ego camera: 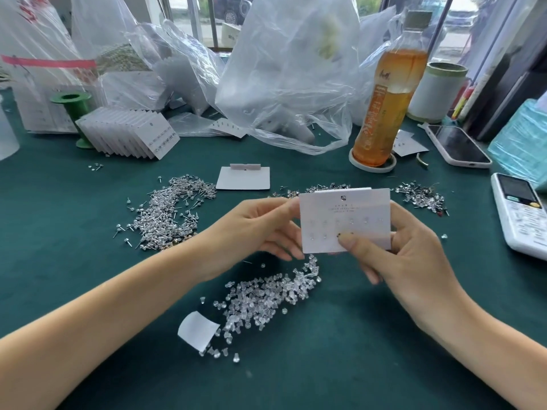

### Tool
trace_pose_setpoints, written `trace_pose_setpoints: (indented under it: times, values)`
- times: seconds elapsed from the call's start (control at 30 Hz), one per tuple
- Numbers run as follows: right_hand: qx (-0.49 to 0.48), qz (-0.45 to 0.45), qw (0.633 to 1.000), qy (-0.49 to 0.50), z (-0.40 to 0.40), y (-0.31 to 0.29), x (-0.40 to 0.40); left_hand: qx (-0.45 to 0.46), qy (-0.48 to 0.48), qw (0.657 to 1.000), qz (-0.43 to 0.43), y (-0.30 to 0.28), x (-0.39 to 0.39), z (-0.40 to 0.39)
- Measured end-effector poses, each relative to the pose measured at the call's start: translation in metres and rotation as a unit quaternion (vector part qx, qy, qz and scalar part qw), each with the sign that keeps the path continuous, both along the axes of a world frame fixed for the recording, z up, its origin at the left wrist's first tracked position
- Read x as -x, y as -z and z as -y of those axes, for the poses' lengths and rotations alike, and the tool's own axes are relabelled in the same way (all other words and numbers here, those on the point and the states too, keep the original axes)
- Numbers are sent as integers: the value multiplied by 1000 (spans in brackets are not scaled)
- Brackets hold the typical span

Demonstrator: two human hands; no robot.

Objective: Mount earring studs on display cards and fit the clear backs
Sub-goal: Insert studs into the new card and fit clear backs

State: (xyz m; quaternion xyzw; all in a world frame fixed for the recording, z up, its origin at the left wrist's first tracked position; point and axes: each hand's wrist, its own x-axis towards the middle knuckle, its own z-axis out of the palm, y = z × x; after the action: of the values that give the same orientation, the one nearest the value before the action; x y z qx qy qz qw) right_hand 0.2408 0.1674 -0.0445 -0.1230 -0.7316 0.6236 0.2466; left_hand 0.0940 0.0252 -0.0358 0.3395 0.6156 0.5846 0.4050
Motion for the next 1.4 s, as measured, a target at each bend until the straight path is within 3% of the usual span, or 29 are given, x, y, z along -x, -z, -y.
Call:
trace_pose_setpoints:
  times: [0.17,0.37,1.4]
  values:
    - [96,16,995,-26,-3,4,1,-18,21,1000,11,-3,-2,2]
    - [143,39,987,-57,-5,2,1,-29,17,999,-22,-1,-3,3]
    - [146,75,979,-119,-9,-5,-2,-22,2,1000,-14,-2,-2,3]
